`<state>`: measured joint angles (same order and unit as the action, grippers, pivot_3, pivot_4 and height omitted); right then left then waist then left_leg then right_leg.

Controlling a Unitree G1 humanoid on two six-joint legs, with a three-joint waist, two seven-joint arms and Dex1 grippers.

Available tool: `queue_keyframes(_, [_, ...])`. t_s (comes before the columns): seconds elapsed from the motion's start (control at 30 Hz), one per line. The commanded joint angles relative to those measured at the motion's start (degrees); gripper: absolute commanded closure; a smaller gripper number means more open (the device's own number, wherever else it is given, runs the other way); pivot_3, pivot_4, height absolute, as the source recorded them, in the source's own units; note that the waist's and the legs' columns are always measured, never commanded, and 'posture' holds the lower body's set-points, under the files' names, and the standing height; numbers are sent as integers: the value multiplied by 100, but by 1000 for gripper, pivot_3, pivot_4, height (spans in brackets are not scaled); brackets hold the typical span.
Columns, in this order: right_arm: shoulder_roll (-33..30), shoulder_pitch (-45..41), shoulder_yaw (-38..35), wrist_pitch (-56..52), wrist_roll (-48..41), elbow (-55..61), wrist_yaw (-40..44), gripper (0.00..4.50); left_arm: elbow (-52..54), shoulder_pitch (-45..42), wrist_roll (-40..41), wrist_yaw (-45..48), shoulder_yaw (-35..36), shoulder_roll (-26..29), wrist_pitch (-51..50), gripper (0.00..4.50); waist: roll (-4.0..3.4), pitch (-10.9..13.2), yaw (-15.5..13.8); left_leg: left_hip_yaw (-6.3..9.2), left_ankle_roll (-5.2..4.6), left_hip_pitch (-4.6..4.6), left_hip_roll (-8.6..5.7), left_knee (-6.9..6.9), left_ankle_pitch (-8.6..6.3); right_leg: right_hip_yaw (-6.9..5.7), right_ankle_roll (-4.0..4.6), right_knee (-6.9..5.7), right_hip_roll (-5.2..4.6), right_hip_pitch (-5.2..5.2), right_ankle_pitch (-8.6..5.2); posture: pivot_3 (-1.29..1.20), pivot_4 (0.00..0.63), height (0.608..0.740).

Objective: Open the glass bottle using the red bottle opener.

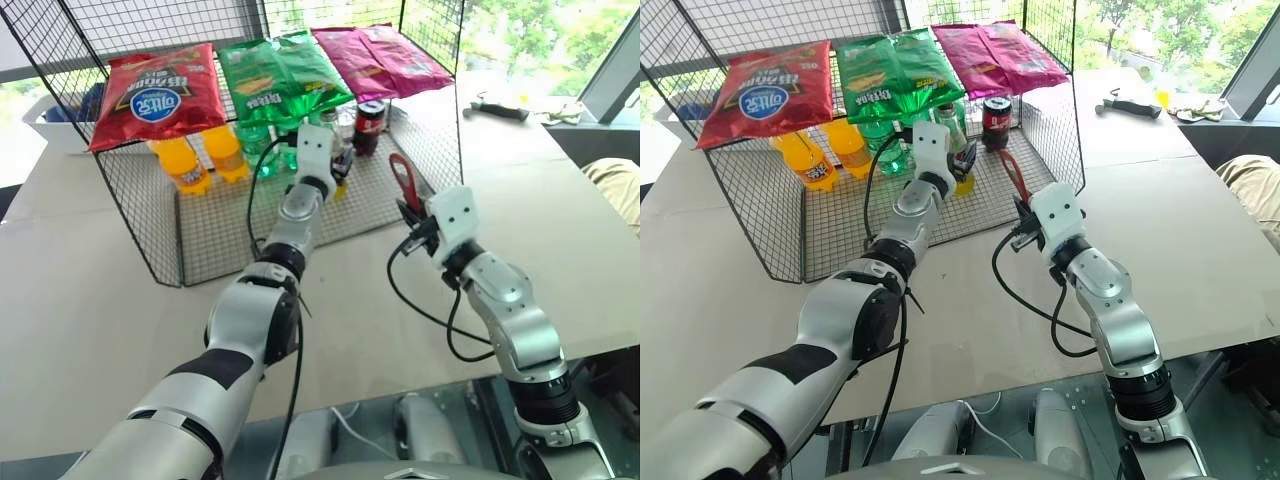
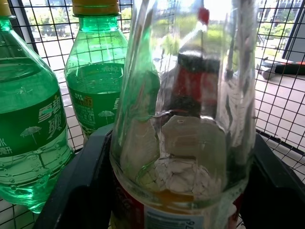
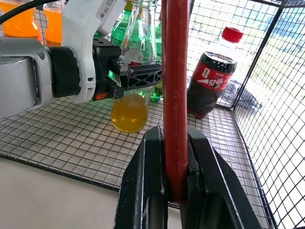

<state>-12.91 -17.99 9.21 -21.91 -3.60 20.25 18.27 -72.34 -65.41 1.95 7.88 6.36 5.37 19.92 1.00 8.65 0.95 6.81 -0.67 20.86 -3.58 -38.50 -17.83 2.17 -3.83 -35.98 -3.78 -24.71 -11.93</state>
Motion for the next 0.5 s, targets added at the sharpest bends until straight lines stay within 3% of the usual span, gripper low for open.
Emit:
queue_keyframes(0.03, [27,-62,-56,151,19,253,-30,4500,237,-1,155,426,113,-13,-53,1904,0,0,-3,0,0,0,0,0,0,0,0,0,0,0,0,0,150,740])
queue_keyframes(0.23, [31,-97,-107,182,36,211,-38,4500,1329,665,406,1320,61,15,-400,1904,-2,-2,8,1,0,1,-1,-1,0,0,0,0,-1,0,0,0,150,740])
queue_keyframes(0.5, [-17,-259,-264,297,-37,-2,59,4500,4808,2399,682,2126,-487,317,-2156,1904,-3,-7,45,-1,0,-2,4,-5,0,7,0,-10,-1,0,0,0,150,740])
